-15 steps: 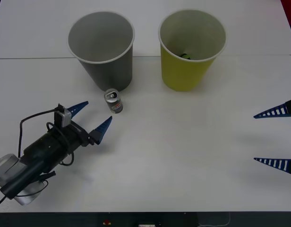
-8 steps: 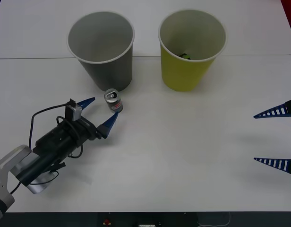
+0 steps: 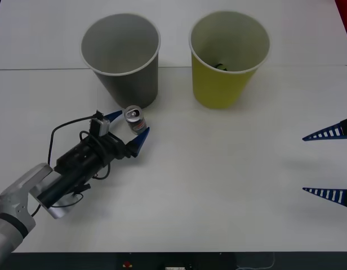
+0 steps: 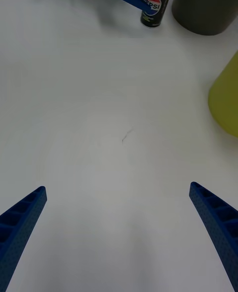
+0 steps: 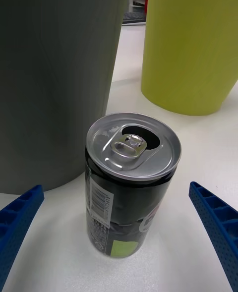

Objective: Put the can into the green bin and the plastic bottle into the gray bin

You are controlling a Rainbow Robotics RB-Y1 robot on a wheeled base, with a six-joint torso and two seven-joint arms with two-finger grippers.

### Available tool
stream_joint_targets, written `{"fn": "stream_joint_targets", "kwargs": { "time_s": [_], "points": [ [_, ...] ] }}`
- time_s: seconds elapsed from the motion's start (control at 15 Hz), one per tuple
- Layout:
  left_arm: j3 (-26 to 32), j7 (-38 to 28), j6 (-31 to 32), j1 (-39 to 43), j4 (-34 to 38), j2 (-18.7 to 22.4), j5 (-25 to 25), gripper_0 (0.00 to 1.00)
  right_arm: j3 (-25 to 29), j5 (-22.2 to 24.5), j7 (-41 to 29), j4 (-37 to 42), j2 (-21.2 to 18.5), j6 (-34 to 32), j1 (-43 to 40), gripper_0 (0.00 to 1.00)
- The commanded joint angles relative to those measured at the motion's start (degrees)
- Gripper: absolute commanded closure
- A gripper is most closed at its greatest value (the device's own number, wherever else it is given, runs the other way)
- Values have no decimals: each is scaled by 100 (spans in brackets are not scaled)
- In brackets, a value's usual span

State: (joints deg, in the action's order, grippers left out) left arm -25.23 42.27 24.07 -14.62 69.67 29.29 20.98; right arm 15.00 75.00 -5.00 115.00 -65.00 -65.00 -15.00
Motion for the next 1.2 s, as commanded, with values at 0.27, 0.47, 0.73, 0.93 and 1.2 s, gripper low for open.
{"fn": "stream_joint_targets", "kwargs": {
  "time_s": [0.27,0.47,0.73,0.93,1.2],
  "points": [
    [-70,1,-7,-340,-401,-239,11,0,0,0,0,0,0,0,0,0],
    [-70,1,-78,-392,-428,-257,37,8,0,0,0,0,0,0,0,0],
    [-70,-8,-86,-410,-428,-257,73,100,0,0,0,0,0,0,0,0],
    [-70,-25,-86,-410,-428,-257,134,100,0,0,0,0,0,0,0,0],
    [-70,-69,19,-401,-419,-204,248,100,0,0,0,0,0,0,0,0]
  ]
}}
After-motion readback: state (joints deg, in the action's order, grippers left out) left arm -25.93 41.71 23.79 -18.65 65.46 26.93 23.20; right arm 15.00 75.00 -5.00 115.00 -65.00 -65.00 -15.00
